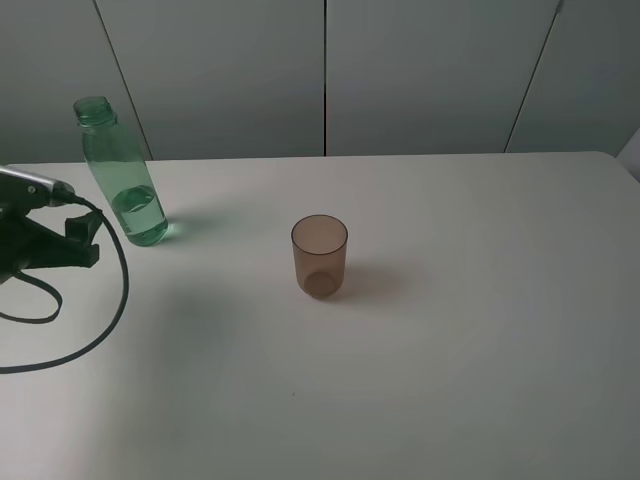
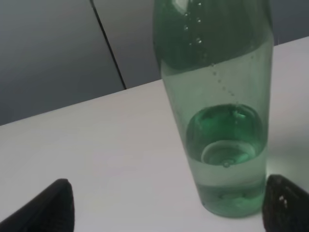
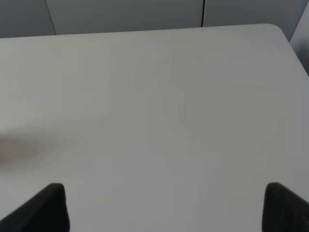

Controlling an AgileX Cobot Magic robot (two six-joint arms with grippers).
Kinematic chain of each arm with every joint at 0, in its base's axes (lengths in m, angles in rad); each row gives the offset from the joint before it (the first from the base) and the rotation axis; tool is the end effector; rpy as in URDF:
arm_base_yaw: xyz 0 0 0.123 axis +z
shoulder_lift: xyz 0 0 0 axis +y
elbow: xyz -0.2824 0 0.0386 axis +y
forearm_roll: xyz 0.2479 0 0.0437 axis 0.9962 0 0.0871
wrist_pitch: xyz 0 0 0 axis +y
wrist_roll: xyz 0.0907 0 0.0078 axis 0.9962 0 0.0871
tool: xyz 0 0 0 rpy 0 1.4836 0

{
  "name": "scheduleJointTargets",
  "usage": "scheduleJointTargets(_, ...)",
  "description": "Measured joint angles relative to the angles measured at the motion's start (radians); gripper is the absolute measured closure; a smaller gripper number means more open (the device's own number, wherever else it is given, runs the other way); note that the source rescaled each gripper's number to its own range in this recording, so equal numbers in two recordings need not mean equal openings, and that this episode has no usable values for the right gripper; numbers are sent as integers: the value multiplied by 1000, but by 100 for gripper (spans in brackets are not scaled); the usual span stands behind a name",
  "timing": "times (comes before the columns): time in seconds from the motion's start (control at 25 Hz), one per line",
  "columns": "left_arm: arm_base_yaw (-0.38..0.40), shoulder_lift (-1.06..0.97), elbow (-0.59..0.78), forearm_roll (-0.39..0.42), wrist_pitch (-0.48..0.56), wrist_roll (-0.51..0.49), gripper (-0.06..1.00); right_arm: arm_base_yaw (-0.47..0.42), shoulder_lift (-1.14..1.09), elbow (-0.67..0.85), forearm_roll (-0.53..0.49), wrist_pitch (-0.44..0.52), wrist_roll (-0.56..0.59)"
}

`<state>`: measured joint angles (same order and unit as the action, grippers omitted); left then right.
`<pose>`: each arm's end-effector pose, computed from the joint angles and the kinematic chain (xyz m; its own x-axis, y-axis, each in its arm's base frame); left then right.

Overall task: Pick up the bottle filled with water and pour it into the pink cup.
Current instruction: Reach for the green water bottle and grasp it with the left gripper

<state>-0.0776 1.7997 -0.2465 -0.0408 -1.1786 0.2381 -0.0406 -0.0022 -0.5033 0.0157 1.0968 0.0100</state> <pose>0.2365 -0.0149 0.1162 -0.2668 0.2419 -0.9329 0.1028 0.9696 0.2220 -0.0070 0.0016 0.2752 -0.4820 0.0368 -0.8754 0.0366 0.9991 0.0218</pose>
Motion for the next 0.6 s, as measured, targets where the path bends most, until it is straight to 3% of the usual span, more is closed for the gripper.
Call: scheduleJointTargets(0.6,0,72,-132,24,6,0,-6,0,0,0,0,0,0)
